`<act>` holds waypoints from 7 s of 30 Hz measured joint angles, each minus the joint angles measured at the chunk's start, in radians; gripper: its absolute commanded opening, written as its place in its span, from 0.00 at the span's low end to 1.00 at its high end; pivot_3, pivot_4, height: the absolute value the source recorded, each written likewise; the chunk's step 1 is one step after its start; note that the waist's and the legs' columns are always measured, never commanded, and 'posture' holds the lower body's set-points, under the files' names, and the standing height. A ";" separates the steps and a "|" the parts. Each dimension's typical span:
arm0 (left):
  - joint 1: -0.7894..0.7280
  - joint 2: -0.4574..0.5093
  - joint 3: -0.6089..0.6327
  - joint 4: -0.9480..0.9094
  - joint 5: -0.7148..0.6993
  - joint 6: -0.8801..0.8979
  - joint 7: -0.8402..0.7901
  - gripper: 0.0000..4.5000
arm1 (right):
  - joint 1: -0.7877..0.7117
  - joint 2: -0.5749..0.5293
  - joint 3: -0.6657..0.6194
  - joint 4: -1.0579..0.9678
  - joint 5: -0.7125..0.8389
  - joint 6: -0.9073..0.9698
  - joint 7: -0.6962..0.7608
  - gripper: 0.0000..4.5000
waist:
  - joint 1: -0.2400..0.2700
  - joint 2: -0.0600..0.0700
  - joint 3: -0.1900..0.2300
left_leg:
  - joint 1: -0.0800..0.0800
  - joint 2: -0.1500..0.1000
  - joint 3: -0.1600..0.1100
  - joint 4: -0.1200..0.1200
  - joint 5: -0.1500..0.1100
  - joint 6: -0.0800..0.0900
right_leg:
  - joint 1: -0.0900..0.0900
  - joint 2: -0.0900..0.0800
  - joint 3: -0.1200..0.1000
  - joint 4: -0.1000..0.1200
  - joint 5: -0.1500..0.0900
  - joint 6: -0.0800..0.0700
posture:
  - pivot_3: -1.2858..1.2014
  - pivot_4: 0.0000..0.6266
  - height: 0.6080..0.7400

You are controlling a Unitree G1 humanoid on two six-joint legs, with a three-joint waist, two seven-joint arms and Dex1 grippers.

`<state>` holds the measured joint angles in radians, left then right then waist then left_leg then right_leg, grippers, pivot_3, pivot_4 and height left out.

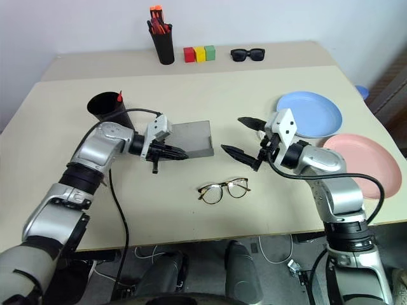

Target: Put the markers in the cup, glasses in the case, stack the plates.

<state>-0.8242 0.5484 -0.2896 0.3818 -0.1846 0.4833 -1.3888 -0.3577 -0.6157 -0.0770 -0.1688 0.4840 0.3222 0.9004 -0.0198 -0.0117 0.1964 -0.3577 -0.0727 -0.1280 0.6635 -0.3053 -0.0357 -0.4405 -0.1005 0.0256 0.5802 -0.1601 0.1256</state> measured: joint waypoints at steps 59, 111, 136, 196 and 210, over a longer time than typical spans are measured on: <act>0.676 0.270 0.583 -0.729 -0.562 0.086 0.124 1.00 | 0.008 -0.223 0.497 -0.295 -0.659 -0.015 0.067 0.05 | 0.007 0.000 0.000 | 0.001 0.002 0.002 0.001 0.000 0.000 | 0.001 0.000 0.001 -0.001 -0.002 -0.002 | 0.52 0.24 1.00; 0.902 0.407 0.791 -0.787 -0.674 0.151 0.157 1.00 | -0.286 0.356 0.606 0.084 -0.600 0.158 -0.158 0.01 | -0.002 0.000 0.000 | 0.001 0.002 0.000 -0.002 0.000 0.000 | -0.003 0.002 0.001 0.003 -0.001 -0.003 | 0.52 0.24 1.00; 0.781 0.394 0.722 -0.744 -0.638 0.091 0.193 1.00 | -0.280 0.292 0.610 0.034 -0.627 0.164 -0.117 0.99 | -0.001 0.000 0.000 | 0.001 0.002 0.000 -0.002 0.000 0.000 | -0.003 0.002 0.001 0.002 -0.001 -0.003 | 0.52 0.24 1.00; 0.261 0.117 0.223 -0.507 -0.242 0.478 0.488 0.01 | -0.019 0.168 0.236 -0.195 -0.192 0.147 -0.129 1.00 | -0.003 0.000 0.000 | 0.001 0.002 -0.001 -0.001 0.000 -0.001 | -0.001 0.002 0.000 0.001 -0.001 -0.003 | 0.52 0.24 1.00; 0.342 0.167 0.200 -0.610 -0.304 0.541 0.484 0.01 | -0.038 0.165 0.247 -0.177 -0.207 0.127 -0.131 1.00 | 0.006 0.000 -0.001 | 0.001 0.002 -0.001 -0.001 0.000 -0.001 | -0.001 0.002 0.000 0.001 -0.001 -0.003 | 0.52 0.24 1.00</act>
<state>-0.4818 0.7157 -0.0900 -0.2277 -0.4883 1.0242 -0.9052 -0.3955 -0.4503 0.1696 -0.3459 0.2773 0.4495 0.7692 -0.0135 -0.0122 0.1958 -0.3564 -0.0706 -0.1293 0.6626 -0.3053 -0.0366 -0.4413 -0.0981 0.0258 0.5814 -0.1607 0.1227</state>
